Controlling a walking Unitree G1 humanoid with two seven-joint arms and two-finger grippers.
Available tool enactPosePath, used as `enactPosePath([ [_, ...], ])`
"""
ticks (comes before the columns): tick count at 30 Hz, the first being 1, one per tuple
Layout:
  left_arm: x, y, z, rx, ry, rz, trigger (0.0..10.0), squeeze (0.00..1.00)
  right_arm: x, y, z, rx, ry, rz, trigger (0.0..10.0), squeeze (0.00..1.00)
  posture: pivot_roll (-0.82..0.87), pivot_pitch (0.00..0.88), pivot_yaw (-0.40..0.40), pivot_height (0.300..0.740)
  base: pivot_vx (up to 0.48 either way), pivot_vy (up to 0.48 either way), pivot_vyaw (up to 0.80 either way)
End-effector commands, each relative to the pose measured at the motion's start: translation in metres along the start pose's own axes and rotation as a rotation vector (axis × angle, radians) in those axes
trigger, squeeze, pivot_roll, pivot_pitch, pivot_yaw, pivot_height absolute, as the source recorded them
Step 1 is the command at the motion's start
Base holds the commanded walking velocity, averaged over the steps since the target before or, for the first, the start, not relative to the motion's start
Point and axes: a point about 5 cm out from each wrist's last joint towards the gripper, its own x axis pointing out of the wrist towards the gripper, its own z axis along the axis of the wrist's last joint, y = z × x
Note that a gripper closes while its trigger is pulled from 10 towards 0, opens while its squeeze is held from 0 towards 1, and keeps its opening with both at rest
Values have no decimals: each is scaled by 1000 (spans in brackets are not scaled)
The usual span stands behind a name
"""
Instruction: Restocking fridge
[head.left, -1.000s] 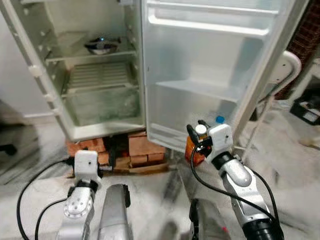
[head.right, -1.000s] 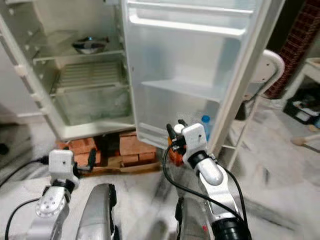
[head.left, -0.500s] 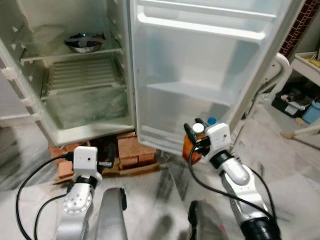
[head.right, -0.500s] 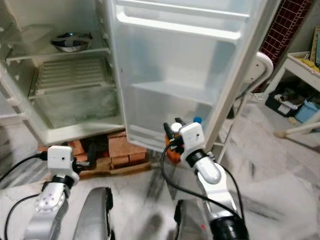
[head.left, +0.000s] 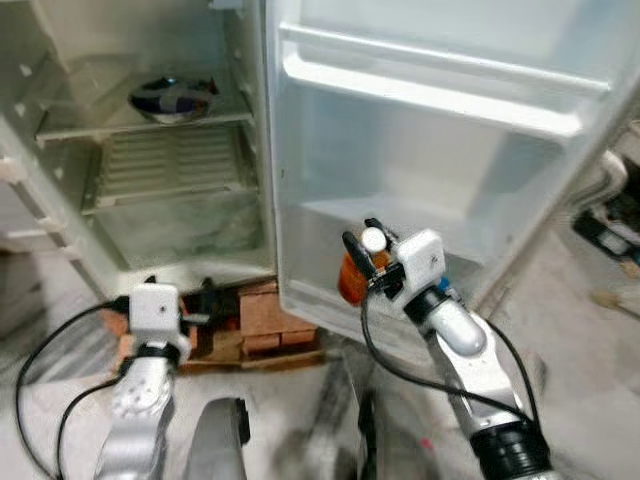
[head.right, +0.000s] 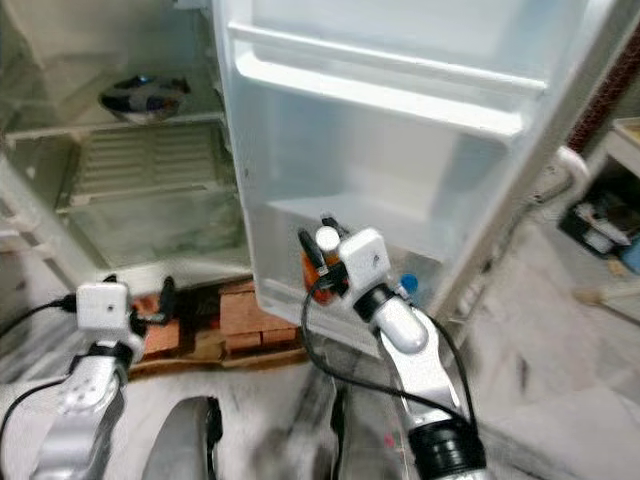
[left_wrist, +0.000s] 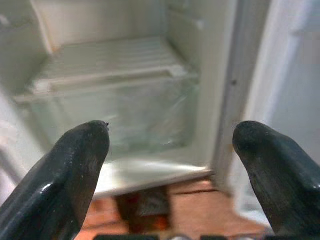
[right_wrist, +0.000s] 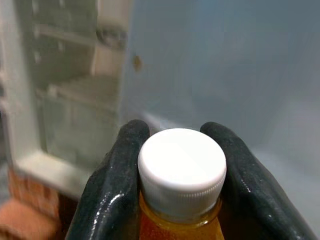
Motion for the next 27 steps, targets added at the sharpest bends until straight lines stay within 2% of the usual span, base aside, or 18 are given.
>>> enactPosePath([
  [1,-1,7,-2,26,12,22,10000,0,4,-1,9,3,-39,1,10000,0,-6,0,-53,567,0,0,0],
  [6,-2,8,-5,39,31,33,10000,0,4,-2,6,-3,-25,6,10000,0,-2,0,-57,567,0,0,0],
  [9,-3,9,-7,49,45,39,10000,0,5,-5,3,-48,4,-23,10000,0,4,0,-58,567,0,0,0],
  [14,-13,10,-12,96,66,14,10000,0,3,-17,-12,-127,117,-139,10000,0,17,15,-63,567,0,0,0],
  [18,-23,7,-9,155,56,-23,10000,0,-1,-23,-26,-129,192,-239,10000,0,33,70,-71,567,0,0,0],
  [22,-32,5,-5,168,46,-34,10000,0,0,-26,-26,-134,181,-262,10000,0,42,108,-70,567,0,0,0],
  [27,-41,1,3,216,20,-75,10000,0,12,-34,-21,-153,138,-315,10000,0,59,160,-73,567,0,0,0],
])
